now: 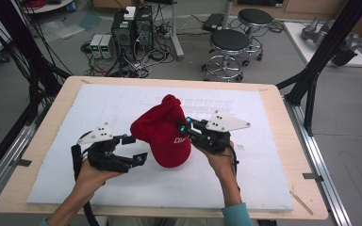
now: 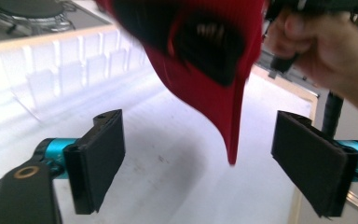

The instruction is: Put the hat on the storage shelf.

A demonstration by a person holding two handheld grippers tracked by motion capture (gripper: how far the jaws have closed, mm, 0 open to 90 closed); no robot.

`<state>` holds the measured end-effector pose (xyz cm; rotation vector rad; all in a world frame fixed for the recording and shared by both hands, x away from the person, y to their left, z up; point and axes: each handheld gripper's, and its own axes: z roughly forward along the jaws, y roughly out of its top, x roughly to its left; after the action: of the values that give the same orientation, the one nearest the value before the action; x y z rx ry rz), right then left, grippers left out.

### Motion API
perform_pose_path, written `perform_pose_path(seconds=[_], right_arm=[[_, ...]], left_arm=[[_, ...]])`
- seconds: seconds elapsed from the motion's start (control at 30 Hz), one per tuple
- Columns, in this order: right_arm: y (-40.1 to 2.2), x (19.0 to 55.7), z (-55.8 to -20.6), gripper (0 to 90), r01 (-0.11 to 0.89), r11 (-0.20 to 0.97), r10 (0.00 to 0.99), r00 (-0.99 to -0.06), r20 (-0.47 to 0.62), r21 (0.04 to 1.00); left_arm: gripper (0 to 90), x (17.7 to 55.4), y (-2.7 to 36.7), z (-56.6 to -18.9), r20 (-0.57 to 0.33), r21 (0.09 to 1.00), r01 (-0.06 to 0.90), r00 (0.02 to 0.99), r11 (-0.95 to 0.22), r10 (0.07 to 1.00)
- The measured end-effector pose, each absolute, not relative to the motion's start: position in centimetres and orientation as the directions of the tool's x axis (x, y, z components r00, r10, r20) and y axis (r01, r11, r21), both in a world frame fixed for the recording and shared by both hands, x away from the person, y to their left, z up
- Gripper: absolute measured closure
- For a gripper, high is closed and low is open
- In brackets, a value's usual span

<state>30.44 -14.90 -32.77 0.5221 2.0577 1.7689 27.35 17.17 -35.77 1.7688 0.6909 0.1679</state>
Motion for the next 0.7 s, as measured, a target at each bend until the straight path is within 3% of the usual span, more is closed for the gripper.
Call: perform_pose_path(seconds=[0.23,0.47,0.6,0.7], right_arm=[[-14.5,30.4,-31.9,85.6,0.022,0.113,0.506,-0.861,-0.038,0.993],[-13.9,30.4,-31.4,85.6,0.004,0.107,0.493,-0.869,-0.049,0.994],[-13.7,30.4,-31.5,85.6,0.006,0.107,0.487,-0.872,-0.047,0.994],[-13.7,30.4,-31.5,85.6,0.007,0.099,0.484,-0.874,-0.042,0.995]], left_arm=[[21.6,27.3,15.5,-37.3,-0.246,0.915,0.366,0.841,-0.171,0.482],[30.8,27.4,14.2,-37.5,-0.255,0.916,0.362,0.860,-0.176,0.443],[41.0,27.5,14.2,-37.6,-0.254,0.920,0.354,0.863,-0.165,0.436],[55.0,27.5,14.2,-37.6,-0.242,0.925,0.339,0.874,-0.170,0.422]])
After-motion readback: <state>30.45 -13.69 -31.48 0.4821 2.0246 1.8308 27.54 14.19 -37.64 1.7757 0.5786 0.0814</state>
